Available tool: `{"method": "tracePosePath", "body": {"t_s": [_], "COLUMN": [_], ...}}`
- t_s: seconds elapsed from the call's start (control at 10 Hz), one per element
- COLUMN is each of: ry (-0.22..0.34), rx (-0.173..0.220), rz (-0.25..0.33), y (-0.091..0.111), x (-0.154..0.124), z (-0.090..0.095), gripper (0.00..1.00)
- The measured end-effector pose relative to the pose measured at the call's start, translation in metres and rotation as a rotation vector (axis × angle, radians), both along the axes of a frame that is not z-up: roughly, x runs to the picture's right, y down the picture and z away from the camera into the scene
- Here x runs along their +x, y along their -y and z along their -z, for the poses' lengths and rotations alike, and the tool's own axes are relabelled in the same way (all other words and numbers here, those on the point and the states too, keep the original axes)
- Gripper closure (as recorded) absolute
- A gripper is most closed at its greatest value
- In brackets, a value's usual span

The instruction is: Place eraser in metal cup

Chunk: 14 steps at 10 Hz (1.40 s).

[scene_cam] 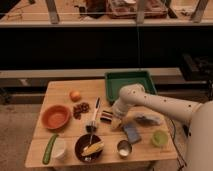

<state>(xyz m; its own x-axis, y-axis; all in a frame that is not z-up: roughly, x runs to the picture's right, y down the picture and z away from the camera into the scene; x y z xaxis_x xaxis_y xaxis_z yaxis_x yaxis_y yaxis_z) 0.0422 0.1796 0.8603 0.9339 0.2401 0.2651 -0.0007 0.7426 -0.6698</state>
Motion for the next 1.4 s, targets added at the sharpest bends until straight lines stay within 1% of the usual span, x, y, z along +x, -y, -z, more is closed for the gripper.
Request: {"method": "tracePosePath", "body": {"t_s": [0.2, 0.4, 0.5, 0.7, 0.8, 0.9, 1.0, 1.1, 1.2, 1.3, 1.4], "ry": [-0.017, -0.032, -0.040, -0.051, -0.051, -0.046, -0.027, -0.015, -0.009, -0.005, 0.010], "rx": [0.001, 0.009, 0.021, 0.048, 0.060, 0.063, 0.058, 0.051, 0.046, 0.042, 0.039], "rz": [-0.001, 0.002, 0.011, 0.043, 0.052, 0.056, 0.060, 0.067, 0.073, 0.082, 0.094], "y": [0.002, 0.009, 0.017, 0.042, 0.058, 0.071, 0.084, 0.089, 0.087, 0.081, 0.066], "x": [0.002, 0.004, 0.009, 0.020, 0.028, 0.034, 0.046, 0.056, 0.063, 0.070, 0.074], "z": [0.000, 0.003, 0.010, 0.036, 0.055, 0.071, 0.094, 0.112, 0.128, 0.144, 0.163], "gripper": [0.76, 0.96, 1.00, 1.00, 1.00, 1.00, 1.00, 1.00, 1.00, 1.00, 1.00]}}
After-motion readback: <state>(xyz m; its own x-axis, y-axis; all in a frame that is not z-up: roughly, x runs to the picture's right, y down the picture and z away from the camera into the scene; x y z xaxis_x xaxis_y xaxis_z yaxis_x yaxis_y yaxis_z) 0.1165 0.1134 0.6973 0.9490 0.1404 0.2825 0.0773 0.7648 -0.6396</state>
